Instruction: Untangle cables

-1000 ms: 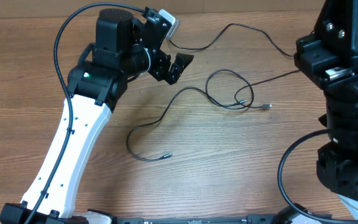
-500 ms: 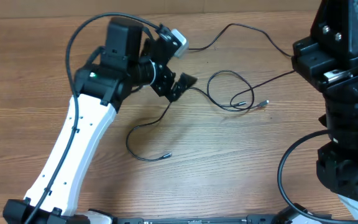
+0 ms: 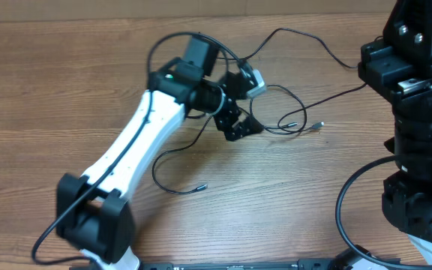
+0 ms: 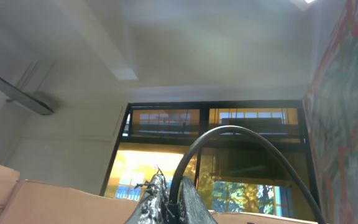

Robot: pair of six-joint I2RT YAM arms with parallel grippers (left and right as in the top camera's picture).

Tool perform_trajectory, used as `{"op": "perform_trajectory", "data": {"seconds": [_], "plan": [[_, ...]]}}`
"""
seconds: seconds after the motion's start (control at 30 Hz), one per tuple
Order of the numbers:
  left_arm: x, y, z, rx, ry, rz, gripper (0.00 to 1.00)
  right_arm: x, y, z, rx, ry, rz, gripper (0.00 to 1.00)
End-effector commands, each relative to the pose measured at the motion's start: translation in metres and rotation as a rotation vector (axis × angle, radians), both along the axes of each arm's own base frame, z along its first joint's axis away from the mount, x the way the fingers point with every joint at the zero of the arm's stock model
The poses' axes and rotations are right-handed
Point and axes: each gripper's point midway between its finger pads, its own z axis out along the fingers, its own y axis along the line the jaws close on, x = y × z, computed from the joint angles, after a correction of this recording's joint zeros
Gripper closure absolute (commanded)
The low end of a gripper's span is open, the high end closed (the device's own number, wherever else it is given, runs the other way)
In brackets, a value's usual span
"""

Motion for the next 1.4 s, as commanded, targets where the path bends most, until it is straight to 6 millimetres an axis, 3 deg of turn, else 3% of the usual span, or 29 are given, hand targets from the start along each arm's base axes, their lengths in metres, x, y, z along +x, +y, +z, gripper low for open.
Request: {"op": "perform_trajectory", "data": {"seconds": [0.0, 0.33, 0.6, 0.67, 0.73, 0.9, 1.13, 1.27, 1.37], "plan": [[-0.014, -0.027, -0.009, -0.071, 0.013, -0.135, 0.0, -0.009, -0.008, 0.009, 0.027, -0.015, -0.009, 0.96], [-0.018, -0.072, -0.05, -0.077, -0.015, -0.216, 0.0, 0.003, -0.002, -0.002, -0.008, 0.045, -0.01, 0.96], [-0.013, -0.08, -0.065, -0.075, 0.015, -0.194, 0.0, 0.004, -0.001, -0.003, -0.011, 0.051, -0.01, 0.96], [-0.013, -0.08, -0.065, -0.076, 0.014, -0.195, 0.04, 0.004, -0.001, -0.003, -0.011, 0.051, -0.01, 0.96], [-0.013, -0.08, -0.065, -0.076, 0.012, -0.195, 0.19, 0.004, -0.001, -0.003, -0.011, 0.051, -0.01, 0.96], [-0.008, -0.078, -0.068, -0.052, -0.005, -0.178, 0.93, 0.004, -0.001, -0.003, -0.011, 0.051, -0.01, 0.96], [-0.001, -0.075, -0.072, -0.021, 0.015, -0.116, 0.96, 0.007, -0.001, -0.005, -0.013, 0.065, -0.015, 0.96], [0.021, -0.051, -0.087, 0.113, 0.064, 0.087, 0.96, 0.011, -0.008, -0.006, 0.015, 0.088, -0.045, 0.96], [0.021, -0.027, -0.088, 0.192, 0.095, 0.143, 0.96, 0.015, -0.01, -0.009, 0.002, 0.101, -0.085, 0.96]]}}
